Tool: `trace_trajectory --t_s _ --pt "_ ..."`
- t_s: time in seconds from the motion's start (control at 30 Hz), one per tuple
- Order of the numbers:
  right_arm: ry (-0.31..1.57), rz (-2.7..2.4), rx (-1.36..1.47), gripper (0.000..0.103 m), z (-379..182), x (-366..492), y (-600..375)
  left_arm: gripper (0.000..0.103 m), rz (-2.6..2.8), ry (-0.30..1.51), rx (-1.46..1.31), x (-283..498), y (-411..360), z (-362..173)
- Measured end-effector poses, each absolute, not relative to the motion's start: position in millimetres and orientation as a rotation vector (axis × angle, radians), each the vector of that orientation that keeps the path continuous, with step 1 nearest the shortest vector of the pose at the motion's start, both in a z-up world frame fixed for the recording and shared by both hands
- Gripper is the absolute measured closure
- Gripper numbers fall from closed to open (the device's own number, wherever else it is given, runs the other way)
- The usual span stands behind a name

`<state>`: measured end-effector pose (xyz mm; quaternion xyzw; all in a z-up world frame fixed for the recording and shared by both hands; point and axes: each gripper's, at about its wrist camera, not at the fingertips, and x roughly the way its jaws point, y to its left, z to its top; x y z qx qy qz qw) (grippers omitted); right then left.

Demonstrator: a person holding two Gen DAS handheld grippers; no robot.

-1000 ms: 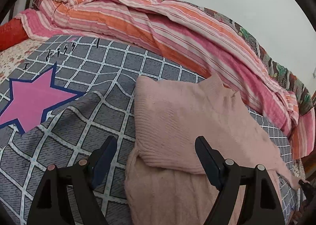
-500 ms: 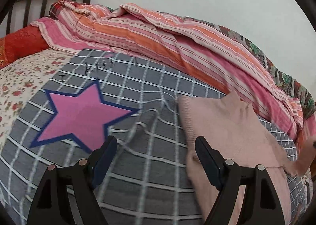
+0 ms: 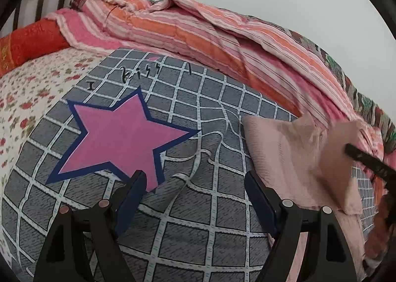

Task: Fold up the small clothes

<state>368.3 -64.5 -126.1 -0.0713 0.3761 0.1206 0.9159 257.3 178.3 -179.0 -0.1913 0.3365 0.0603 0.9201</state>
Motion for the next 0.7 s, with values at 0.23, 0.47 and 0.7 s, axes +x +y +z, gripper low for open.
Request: trace_trajectory --t_s 0.23,0.47,0.7 --pt "0.770 0.335 -0.048 0.050 -136 358 -82 0.023 0.016 0.687 -0.420 264 157 -173" --pt "0.720 0.222 0.001 0.042 -125 329 -168 0.023 -0.175 0.679 -0.453 276 118 -165" --pt "0.776 0.086 0.054 0.042 -156 314 -250 0.026 -0.218 0.739 -0.420 296 76 -175"
